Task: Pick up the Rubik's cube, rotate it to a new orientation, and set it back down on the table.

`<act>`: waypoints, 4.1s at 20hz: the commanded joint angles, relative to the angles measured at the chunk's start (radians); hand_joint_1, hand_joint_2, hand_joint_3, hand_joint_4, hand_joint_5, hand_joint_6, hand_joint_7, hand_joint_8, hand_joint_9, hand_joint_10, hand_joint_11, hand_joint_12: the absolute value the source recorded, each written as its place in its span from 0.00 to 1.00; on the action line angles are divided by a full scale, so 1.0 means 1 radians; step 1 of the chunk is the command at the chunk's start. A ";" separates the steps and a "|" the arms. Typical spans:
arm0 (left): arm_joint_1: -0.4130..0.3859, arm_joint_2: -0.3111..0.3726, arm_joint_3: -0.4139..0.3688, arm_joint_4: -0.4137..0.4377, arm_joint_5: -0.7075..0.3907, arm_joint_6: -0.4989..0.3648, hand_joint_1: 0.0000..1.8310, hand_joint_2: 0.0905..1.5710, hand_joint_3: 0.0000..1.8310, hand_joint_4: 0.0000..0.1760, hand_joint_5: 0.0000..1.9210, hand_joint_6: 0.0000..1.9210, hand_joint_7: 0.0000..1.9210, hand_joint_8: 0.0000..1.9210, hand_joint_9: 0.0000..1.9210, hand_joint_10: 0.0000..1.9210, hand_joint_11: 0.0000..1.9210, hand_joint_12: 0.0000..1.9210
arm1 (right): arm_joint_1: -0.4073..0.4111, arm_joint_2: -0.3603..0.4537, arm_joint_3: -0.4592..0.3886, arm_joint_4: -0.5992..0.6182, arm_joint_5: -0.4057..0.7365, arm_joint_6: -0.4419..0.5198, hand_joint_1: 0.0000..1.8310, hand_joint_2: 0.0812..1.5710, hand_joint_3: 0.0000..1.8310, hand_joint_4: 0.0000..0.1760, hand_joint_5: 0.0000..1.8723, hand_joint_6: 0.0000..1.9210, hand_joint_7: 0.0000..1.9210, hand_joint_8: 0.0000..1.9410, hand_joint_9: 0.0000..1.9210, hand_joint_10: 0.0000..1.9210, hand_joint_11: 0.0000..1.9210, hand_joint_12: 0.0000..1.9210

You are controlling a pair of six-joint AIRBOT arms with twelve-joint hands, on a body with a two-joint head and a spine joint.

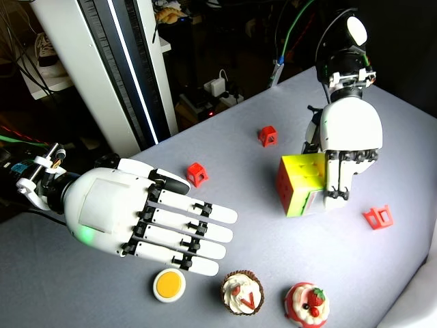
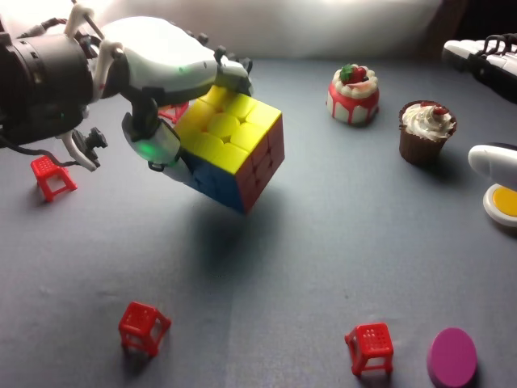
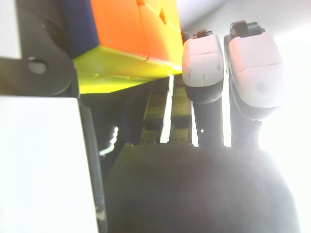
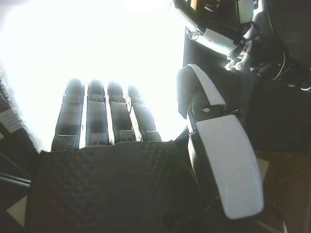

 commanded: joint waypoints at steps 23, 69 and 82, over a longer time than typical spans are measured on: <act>-0.013 0.044 -0.023 -0.421 -0.285 0.248 0.70 0.43 0.49 0.66 0.63 1.00 0.65 1.00 0.67 1.00 0.68 1.00 | 0.186 -0.275 0.288 -0.161 0.020 0.006 0.25 0.99 0.06 0.00 0.04 0.01 0.02 0.00 0.05 0.09 0.00 0.29; -0.029 0.071 -0.043 -0.522 -0.402 0.306 0.61 0.52 0.41 0.00 0.42 0.77 0.43 1.00 0.48 1.00 0.49 1.00 | 0.289 -0.435 0.385 -0.283 0.043 0.006 0.00 0.80 0.00 0.00 0.16 0.00 0.17 0.00 0.14 0.01 0.00 0.33; -0.015 0.075 -0.038 -0.558 -0.419 0.312 0.82 0.32 0.60 0.00 0.65 1.00 0.71 1.00 0.72 1.00 0.76 1.00 | 0.246 -0.407 0.307 -0.324 0.129 0.006 0.00 0.86 0.00 0.00 0.06 0.31 0.15 0.06 0.00 0.39 0.00 0.40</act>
